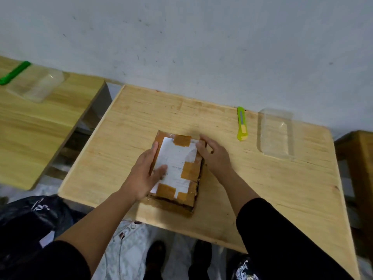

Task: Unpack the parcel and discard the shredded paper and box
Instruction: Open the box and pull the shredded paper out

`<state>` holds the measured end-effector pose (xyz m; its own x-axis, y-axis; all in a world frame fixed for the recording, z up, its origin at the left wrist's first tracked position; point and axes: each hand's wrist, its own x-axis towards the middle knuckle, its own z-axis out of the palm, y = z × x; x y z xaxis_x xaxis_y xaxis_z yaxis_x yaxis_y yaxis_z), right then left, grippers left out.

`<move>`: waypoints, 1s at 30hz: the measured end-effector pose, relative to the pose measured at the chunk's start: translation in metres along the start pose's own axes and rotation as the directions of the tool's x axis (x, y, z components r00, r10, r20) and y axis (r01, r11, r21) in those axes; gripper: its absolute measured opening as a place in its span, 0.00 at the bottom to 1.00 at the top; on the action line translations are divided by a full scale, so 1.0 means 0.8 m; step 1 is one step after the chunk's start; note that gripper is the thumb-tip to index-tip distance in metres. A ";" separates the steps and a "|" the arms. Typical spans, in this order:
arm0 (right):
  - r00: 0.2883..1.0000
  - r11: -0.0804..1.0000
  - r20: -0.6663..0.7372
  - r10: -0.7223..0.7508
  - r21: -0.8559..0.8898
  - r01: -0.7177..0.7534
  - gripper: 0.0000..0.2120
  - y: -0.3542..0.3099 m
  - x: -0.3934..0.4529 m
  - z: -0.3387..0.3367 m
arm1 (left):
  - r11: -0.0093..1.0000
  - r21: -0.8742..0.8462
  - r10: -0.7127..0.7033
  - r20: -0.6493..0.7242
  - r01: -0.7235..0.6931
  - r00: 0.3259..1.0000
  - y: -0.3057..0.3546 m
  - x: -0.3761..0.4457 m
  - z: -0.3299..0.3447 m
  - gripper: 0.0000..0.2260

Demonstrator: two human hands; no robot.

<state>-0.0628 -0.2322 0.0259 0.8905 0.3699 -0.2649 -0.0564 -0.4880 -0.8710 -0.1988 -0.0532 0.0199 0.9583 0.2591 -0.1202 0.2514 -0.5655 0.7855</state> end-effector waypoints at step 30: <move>0.884 0.983 -0.458 0.092 -0.098 -0.154 0.31 0.025 -0.151 0.056 | 0.979 -0.200 0.020 -0.055 -0.031 0.998 0.001 -0.018 0.000 0.41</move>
<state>-0.1916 -0.2514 0.0218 0.9889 -0.0804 -0.1249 -0.1479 -0.6144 -0.7750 -0.2124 -0.0579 0.0223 0.9541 0.2909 -0.0708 0.1898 -0.4049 0.8945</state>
